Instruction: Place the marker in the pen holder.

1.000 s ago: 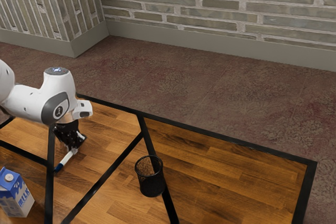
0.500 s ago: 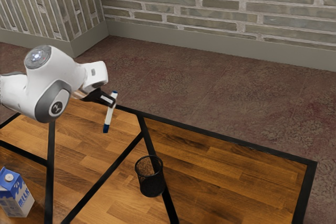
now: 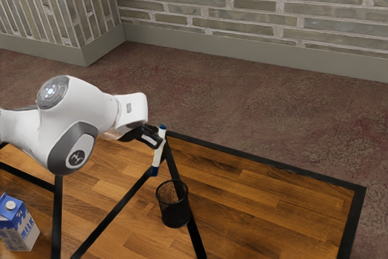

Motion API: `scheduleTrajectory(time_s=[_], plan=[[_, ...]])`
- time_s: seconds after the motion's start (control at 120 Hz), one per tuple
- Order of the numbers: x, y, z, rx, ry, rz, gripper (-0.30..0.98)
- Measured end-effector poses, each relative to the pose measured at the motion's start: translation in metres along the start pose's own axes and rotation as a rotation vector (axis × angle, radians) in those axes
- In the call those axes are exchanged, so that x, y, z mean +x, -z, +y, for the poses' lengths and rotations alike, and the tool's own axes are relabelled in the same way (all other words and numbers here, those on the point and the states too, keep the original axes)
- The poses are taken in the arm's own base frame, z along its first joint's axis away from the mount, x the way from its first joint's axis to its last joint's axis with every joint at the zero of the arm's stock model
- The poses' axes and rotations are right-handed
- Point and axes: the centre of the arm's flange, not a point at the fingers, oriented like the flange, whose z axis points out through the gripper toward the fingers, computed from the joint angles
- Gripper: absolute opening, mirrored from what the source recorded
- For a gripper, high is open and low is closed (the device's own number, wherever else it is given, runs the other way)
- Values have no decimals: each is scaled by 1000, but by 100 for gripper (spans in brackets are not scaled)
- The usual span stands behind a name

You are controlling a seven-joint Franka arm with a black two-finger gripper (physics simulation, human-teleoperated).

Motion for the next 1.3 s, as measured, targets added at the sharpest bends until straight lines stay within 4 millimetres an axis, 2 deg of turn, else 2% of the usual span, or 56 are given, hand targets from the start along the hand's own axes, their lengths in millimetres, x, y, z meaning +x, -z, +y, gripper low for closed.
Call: scheduleTrajectory(time_s=[0.083,0.292,0.592,0.75,0.858,0.908,0.942,0.975,1.033,1.058,1.083,1.133,1.175,1.225,1.3], plan=[[-3,0,15,-16,-7,-2,-5],[-8,-4,36,-42,-14,-12,-4],[-19,-25,38,-60,6,-63,-3],[-23,-32,37,-64,17,-83,30],[-20,-36,32,-65,33,-90,45],[-3,-37,15,-64,73,-100,50],[22,-35,-4,-65,109,-107,53],[60,-33,-33,-64,146,-115,55],[160,-35,-101,-47,196,-119,58],[190,-32,-130,-26,208,-130,59],[210,-25,-159,2,221,-146,60],[223,-4,-210,59,258,-203,62],[225,15,-237,91,281,-256,63],[223,34,-247,101,293,-319,65],[222,54,-246,98,296,-398,66]])
